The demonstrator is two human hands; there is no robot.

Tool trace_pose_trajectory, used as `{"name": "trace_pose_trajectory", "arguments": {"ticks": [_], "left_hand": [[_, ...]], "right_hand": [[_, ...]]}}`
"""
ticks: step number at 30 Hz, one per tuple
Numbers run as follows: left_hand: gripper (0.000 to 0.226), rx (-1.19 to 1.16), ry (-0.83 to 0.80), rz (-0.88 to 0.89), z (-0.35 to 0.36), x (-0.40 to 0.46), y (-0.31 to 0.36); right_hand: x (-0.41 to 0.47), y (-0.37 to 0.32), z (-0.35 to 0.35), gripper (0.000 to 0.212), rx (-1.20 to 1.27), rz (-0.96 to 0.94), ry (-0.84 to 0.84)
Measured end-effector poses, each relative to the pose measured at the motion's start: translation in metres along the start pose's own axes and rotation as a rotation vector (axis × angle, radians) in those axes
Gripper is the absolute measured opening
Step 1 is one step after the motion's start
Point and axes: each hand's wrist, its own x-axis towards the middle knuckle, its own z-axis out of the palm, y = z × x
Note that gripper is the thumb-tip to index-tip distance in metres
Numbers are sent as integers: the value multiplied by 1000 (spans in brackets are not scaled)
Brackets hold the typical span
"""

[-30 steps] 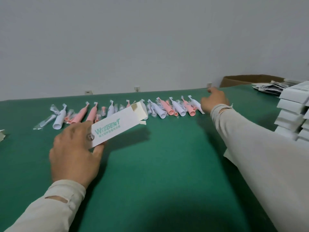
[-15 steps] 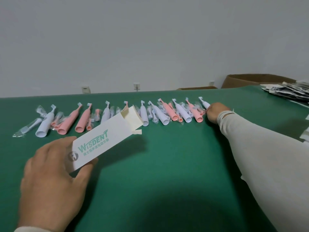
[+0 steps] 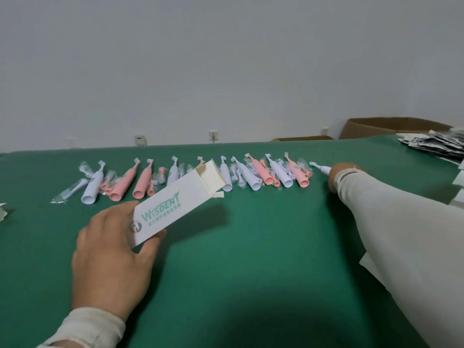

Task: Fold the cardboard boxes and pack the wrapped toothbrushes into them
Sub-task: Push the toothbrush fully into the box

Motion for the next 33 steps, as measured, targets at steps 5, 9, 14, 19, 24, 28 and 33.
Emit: {"name": "trace_pose_trajectory", "arguments": {"ticks": [5, 9, 14, 19, 24, 28, 33], "left_hand": [[49, 24, -32, -32, -9, 3, 8], [48, 29, -29, -62, -25, 4, 2], [54, 51, -59, -46, -51, -9, -11], [52, 84, -66, -25, -71, -25, -32], [52, 79, -51, 3, -71, -25, -38], [51, 108, -65, -11, -68, -21, -39], [52, 124, -128, 16, -67, -20, -35]], "right_hand": [[-72, 0, -7, 50, 131, -102, 131], [-161, -12, 12, 24, 427, -286, 335], [-257, -69, 88, 7, 488, -590, 107], [-267, -81, 118, 15, 582, -637, 85], [-259, -63, 115, 25, 907, -712, 100], [-251, -54, 106, 33, 1124, -649, 288], [-258, -50, 98, 33, 1428, -639, 123]]}}
